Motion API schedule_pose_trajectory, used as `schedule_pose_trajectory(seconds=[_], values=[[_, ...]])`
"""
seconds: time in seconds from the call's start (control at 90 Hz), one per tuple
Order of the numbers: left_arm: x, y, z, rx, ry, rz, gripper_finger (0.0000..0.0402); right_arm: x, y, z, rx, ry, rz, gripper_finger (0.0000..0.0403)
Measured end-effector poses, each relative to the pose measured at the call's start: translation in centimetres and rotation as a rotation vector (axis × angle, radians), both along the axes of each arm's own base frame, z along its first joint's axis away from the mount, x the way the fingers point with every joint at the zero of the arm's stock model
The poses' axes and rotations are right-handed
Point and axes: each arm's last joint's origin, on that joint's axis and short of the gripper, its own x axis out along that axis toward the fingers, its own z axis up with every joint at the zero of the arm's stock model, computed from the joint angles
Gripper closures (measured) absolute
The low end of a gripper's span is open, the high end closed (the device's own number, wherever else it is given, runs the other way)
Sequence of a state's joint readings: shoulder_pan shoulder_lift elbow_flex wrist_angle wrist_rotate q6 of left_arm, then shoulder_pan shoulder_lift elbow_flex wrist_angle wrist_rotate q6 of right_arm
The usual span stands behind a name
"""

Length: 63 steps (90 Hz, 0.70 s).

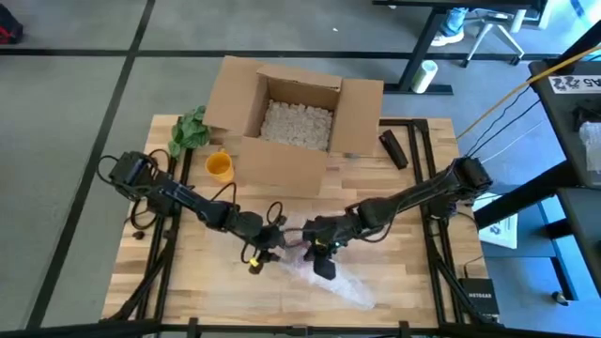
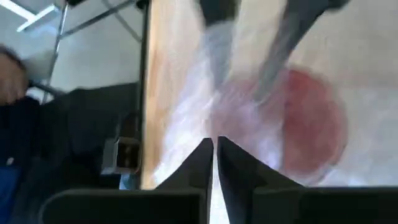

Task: Wrap mug
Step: Wrap the red mug with the bubble wrap

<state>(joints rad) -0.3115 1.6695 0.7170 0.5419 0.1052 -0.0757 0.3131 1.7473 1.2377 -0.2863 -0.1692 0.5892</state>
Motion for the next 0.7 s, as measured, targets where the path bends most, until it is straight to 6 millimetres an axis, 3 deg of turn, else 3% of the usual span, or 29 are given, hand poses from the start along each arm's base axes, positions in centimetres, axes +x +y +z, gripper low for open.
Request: schedule_pose_trajectory(seconds=[0.411,0.7], values=[[-0.1,-0.1,0.5,-0.004,-0.022,-0.014,0.028,2.6,-0.6,-5.1,0.033,0.075,0.034,0.0403],[-1.8,0.0,2.5,0.015,0.018,-0.033,0.028,2.8,-0.5,-5.2,0.028,0.058,0.034,0.0403]])
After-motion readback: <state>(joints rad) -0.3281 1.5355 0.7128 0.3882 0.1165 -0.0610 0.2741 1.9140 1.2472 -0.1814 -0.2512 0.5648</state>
